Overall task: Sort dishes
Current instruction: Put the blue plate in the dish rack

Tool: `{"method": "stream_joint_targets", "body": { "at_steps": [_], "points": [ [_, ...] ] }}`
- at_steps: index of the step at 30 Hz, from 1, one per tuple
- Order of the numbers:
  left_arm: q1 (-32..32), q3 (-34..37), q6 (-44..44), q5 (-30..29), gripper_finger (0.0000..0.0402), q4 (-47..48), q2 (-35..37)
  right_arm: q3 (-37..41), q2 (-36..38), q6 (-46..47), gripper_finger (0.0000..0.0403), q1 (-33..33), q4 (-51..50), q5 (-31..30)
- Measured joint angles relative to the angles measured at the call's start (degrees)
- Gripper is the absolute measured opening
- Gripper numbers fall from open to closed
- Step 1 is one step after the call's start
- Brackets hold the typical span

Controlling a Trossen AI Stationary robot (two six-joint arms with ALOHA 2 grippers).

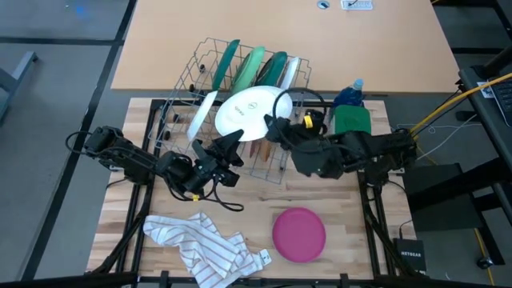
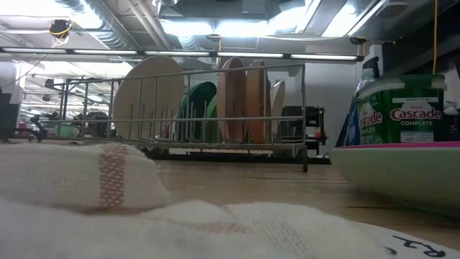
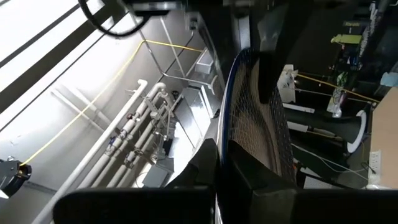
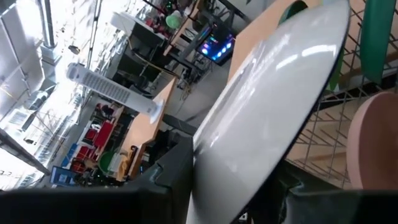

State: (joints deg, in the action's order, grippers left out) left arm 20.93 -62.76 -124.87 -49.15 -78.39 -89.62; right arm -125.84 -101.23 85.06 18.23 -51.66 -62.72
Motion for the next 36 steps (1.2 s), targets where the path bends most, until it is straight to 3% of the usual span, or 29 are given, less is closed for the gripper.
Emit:
{"method": "stream_joint_targets", "body": {
  "at_steps": [12,32,36],
  "points": [
    [0.1,0.0,1.4,1.4,0.0000,3.9,-0.1,0.0,0.0,-2.7,0.0127,-4.2,-0.3,7.6],
    [0.1,0.0,2.0,1.4,0.0000,4.4,0.0,0.1,-0.1,-3.4,0.0127,-4.1,-0.2,8.3],
    [0.1,0.0,2.1,1.5,0.0000,4.2,0.0,0.1,-0.1,-3.9,0.0112,-4.1,0.6,8.4]
  ]
}}
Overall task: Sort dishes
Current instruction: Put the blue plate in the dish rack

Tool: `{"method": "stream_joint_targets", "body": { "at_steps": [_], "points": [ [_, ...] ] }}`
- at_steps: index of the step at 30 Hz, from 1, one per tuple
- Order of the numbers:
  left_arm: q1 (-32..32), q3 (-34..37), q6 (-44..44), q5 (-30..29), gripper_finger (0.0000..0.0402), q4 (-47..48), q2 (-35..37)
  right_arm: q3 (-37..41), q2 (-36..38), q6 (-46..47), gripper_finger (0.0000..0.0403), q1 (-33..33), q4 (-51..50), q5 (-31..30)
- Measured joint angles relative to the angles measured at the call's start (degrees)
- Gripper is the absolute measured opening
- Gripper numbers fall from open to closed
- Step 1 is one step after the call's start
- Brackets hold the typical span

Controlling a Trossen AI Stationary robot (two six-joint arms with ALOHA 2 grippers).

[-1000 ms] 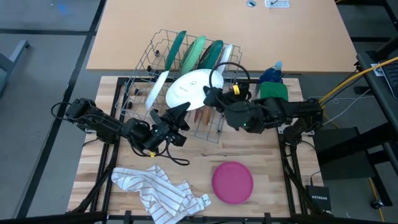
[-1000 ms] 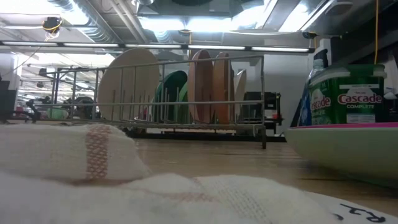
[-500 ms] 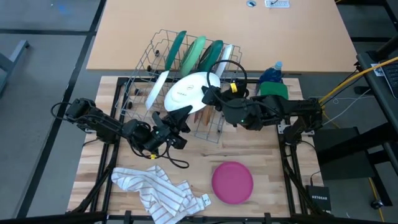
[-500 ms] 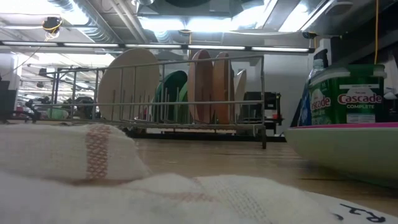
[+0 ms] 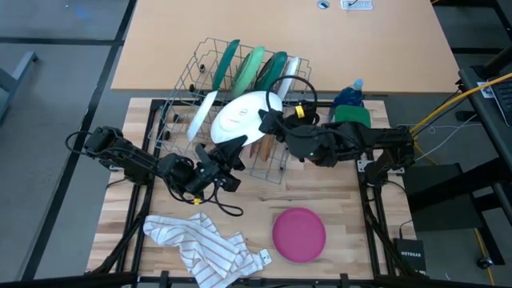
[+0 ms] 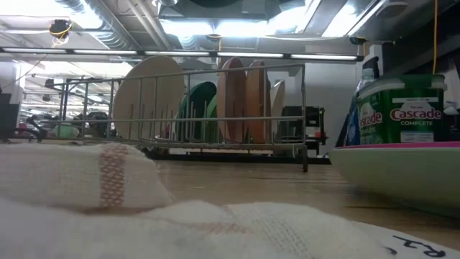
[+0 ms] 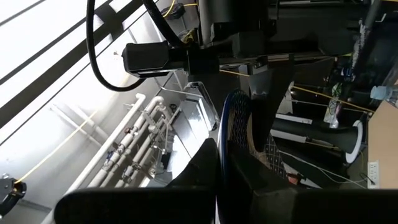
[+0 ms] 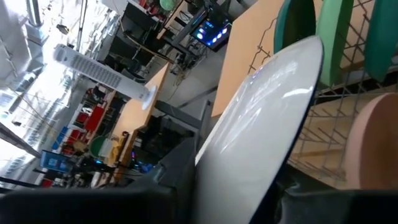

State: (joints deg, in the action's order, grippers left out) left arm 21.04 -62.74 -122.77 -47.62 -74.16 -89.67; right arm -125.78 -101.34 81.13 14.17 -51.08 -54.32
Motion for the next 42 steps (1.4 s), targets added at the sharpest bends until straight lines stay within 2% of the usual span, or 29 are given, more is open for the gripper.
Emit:
{"method": "stream_joint_targets", "body": {
  "at_steps": [6,19,27,34,42],
  "points": [
    [0.0,-0.1,1.1,0.7,0.0003,-0.4,0.0,-0.1,0.0,1.8,0.0071,0.0,2.1,0.3],
    [0.0,0.0,11.2,-1.2,0.0073,1.4,-0.2,0.4,-0.4,-6.5,0.0057,0.0,5.0,1.4],
    [1.1,0.0,19.8,-9.3,0.0109,1.4,-0.2,0.4,-0.5,-9.9,0.0057,0.0,5.1,1.8],
    [3.2,0.0,27.6,-16.0,0.0115,3.2,-0.1,0.4,-0.5,-11.5,0.0057,-0.5,4.5,1.5],
    [4.2,-0.2,28.8,-23.6,0.0116,7.5,0.2,0.5,-0.5,-11.5,0.0057,-3.8,4.3,4.9]
  ]
}}
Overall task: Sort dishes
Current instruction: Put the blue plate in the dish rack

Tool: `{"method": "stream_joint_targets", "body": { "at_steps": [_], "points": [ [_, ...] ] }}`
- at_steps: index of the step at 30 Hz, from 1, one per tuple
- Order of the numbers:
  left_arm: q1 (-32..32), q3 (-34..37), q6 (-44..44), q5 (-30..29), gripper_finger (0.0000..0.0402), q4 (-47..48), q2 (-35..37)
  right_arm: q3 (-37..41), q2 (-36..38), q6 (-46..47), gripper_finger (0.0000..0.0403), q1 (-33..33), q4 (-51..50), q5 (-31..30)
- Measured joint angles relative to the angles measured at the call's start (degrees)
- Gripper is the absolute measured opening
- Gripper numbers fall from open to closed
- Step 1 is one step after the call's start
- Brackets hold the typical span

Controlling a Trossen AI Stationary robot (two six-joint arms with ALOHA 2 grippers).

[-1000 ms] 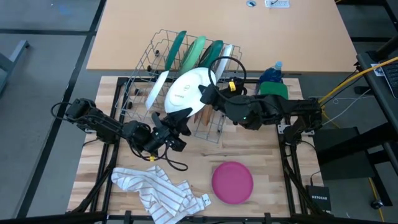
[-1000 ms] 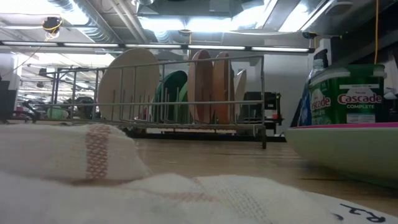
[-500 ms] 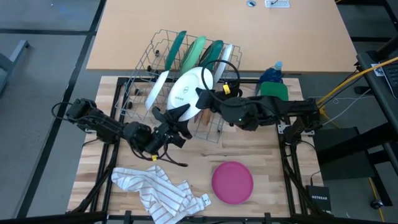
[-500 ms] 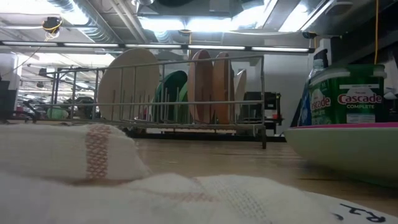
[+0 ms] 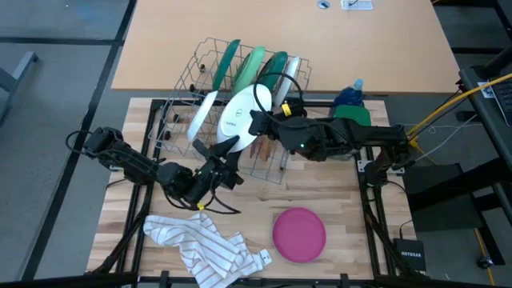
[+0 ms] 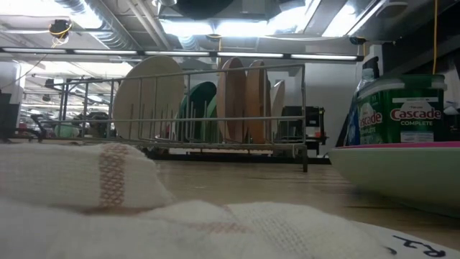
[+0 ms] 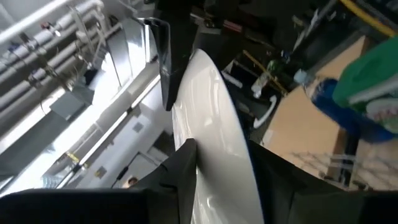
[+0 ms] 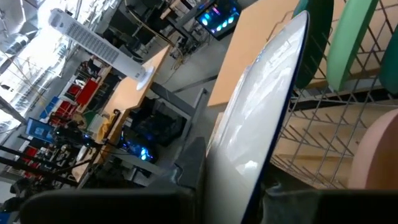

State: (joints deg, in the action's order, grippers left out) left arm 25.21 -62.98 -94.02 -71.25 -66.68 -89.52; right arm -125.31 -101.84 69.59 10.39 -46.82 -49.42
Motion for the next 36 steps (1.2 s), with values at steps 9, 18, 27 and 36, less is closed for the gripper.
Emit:
{"method": "stream_joint_targets", "body": {
  "at_steps": [9,18,27,36],
  "points": [
    [-0.1,0.0,-2.1,-2.5,0.0116,1.1,0.0,0.0,0.0,0.3,0.0057,-2.7,0.1,4.3],
    [0.4,0.2,-2.7,-0.6,0.0140,2.0,0.1,0.0,0.1,-0.6,0.0057,-2.6,-0.1,4.3],
    [2.3,0.3,-2.3,-1.2,0.0214,1.7,2.5,-0.1,0.3,-4.1,0.0028,-2.7,-1.0,2.5],
    [6.0,0.2,-2.4,-1.8,0.0223,1.9,8.6,-0.1,-0.1,-4.9,0.0022,-3.4,-0.2,4.0]
  ]
}}
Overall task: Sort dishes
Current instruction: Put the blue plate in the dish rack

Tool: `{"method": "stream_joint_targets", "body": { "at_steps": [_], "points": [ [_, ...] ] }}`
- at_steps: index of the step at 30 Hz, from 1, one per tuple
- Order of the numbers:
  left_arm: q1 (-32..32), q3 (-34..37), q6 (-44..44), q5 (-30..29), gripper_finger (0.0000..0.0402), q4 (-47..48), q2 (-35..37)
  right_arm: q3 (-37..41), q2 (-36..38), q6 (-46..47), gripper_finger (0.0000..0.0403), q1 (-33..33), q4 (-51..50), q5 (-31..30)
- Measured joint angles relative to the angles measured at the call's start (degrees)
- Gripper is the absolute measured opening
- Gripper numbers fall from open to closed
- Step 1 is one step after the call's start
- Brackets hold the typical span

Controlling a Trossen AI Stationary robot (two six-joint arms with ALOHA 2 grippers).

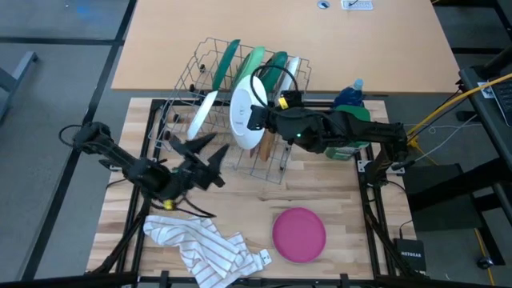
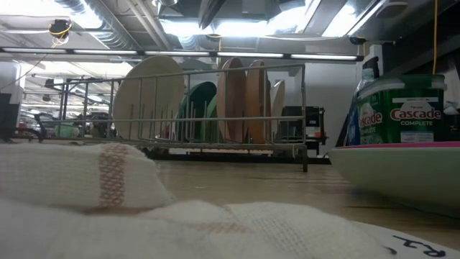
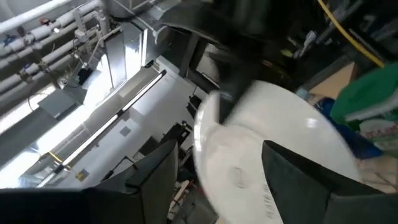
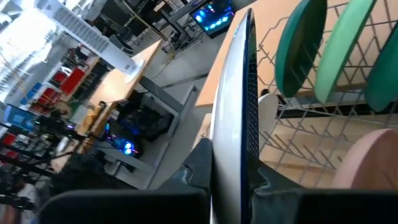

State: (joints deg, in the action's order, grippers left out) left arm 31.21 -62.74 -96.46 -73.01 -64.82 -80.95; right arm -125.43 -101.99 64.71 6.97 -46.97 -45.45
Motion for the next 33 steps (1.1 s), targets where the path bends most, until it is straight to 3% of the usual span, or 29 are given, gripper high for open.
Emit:
{"method": "stream_joint_targets", "body": {
  "at_steps": [9,16,22,27,30,33],
  "points": [
    [1.1,0.0,4.7,-0.9,0.0223,8.3,14.0,0.0,-4.9,-0.8,0.0022,-0.4,0.3,1.1],
    [1.1,0.0,10.3,-1.2,0.0223,21.6,24.9,0.0,-8.7,-0.7,0.0022,-2.3,4.7,3.1],
    [1.1,0.0,23.5,-1.2,0.0223,44.9,32.5,0.0,-10.9,-0.5,0.0022,-4.2,9.9,5.1],
    [1.1,0.0,43.6,-0.6,0.0223,73.8,37.6,0.0,-12.2,0.9,0.0022,-5.9,9.2,4.9],
    [1.1,0.0,58.9,7.0,0.0223,91.1,40.5,0.0,-12.3,1.8,0.0022,-6.4,9.3,4.1],
    [1.1,0.0,71.7,22.7,0.0223,102.8,43.3,0.0,-12.4,3.4,0.0022,-6.7,9.7,4.5]
  ]
}}
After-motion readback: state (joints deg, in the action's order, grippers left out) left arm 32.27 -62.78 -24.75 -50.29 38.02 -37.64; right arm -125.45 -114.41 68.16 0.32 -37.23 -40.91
